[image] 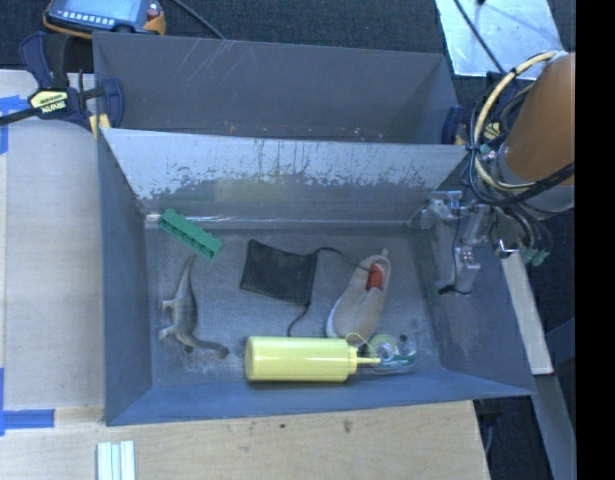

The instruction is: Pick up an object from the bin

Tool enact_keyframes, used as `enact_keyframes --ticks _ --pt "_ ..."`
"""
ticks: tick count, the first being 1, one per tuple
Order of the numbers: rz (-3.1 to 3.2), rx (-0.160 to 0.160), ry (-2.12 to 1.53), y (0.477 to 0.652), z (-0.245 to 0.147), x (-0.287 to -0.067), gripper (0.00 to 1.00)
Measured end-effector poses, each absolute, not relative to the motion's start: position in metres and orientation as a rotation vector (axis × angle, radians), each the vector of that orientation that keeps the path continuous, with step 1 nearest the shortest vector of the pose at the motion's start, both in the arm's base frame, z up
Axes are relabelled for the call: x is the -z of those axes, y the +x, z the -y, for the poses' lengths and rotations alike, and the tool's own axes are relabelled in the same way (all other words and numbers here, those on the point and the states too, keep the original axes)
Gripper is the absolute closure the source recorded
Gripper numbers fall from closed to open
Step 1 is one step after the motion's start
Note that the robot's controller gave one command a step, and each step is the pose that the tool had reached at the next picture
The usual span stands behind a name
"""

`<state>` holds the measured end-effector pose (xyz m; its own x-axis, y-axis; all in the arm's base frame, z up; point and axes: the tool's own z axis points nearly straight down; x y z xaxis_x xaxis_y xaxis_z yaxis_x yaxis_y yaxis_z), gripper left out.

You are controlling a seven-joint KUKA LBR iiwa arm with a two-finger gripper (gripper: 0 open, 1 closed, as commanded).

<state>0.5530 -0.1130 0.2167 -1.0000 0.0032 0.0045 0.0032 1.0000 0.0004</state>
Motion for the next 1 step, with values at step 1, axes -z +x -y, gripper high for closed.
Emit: enact_keyframes --ticks 1 --pt "3.145 -0.001 -0.001 0.5544 0.1123 -0.2217 0.00"
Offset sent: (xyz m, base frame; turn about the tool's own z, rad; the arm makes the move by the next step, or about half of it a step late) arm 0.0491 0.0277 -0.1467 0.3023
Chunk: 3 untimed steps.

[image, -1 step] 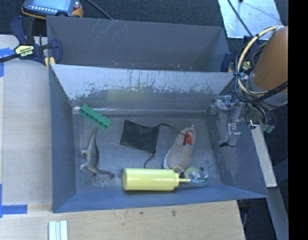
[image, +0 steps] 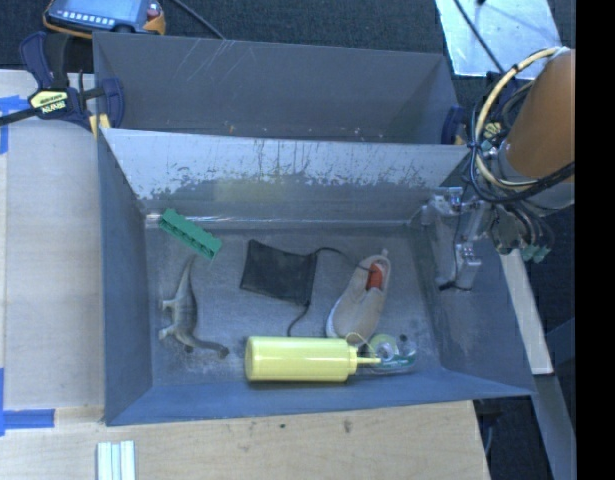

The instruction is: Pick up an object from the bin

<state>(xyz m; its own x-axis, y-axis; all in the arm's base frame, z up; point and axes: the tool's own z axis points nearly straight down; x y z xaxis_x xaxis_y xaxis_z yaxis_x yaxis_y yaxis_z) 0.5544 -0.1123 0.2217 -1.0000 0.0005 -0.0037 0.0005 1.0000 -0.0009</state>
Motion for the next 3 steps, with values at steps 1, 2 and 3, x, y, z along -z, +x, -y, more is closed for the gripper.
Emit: enact_keyframes --ticks 1,2,3 --pt "-3.130 0.001 0.162 0.571 0.104 -0.174 0.00" --pt "-3.114 0.000 0.389 0.608 0.070 -0.159 0.00" --pt "-3.135 0.002 -0.035 0.621 0.094 -0.139 0.00"
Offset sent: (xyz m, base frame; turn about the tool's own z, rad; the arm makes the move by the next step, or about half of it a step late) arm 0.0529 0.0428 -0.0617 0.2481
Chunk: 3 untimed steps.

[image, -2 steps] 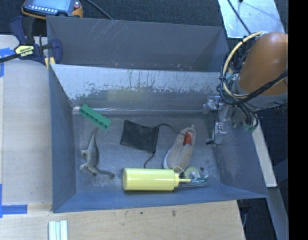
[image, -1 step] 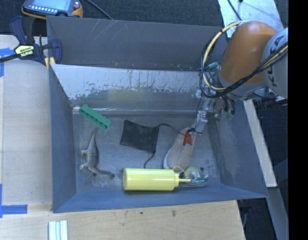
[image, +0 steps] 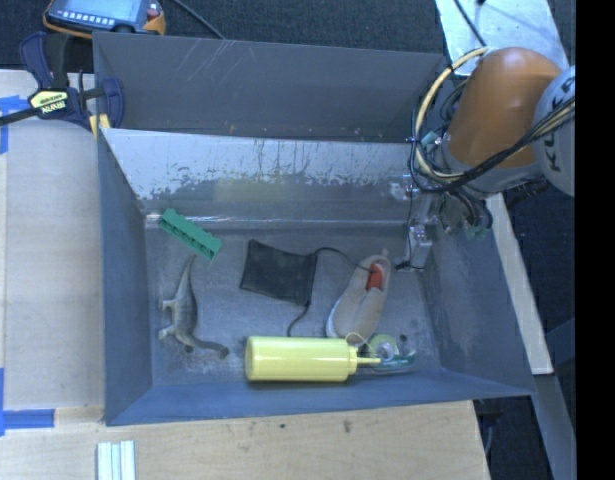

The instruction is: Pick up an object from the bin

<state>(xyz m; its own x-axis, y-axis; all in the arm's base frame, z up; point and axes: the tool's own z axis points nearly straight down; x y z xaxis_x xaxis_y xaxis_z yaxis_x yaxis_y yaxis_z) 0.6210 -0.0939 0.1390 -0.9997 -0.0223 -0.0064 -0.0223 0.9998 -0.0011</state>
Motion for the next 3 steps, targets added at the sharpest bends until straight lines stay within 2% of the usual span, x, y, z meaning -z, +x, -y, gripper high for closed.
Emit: enact_keyframes --ticks 1,2,3 --pt "-3.089 0.002 0.566 0.618 0.075 -0.088 0.00" --pt "-3.135 0.000 0.027 0.630 0.076 -0.073 1.00" --pt "-3.135 0.000 0.026 0.630 0.075 -0.073 1.00"
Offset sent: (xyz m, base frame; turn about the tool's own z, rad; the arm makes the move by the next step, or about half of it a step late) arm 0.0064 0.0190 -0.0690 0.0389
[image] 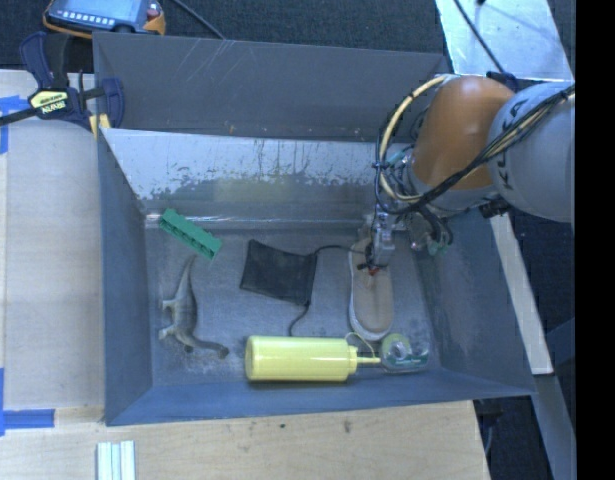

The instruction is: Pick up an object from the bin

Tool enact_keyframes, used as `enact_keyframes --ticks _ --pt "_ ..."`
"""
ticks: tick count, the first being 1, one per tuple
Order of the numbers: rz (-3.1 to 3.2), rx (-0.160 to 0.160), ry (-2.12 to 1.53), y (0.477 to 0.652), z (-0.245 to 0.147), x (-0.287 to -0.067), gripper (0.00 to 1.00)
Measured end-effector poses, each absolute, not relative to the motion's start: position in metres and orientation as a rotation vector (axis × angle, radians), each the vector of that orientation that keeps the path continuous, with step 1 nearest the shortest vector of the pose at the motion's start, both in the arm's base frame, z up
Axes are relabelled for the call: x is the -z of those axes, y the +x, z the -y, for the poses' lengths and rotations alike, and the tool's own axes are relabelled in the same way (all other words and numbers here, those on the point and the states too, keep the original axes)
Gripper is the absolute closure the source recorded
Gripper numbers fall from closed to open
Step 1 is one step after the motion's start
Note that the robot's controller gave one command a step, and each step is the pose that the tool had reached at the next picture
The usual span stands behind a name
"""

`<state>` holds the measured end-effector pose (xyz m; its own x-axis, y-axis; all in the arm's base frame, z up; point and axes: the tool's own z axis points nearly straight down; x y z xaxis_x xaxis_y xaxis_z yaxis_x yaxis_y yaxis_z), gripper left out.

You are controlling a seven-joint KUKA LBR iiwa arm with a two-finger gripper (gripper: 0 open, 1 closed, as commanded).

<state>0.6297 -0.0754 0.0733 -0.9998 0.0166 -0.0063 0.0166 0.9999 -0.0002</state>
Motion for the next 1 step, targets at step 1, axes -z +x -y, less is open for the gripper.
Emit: enact_keyframes --ticks 1 --pt "-3.134 0.001 0.026 0.6314 0.0761 -0.1192 1.00"
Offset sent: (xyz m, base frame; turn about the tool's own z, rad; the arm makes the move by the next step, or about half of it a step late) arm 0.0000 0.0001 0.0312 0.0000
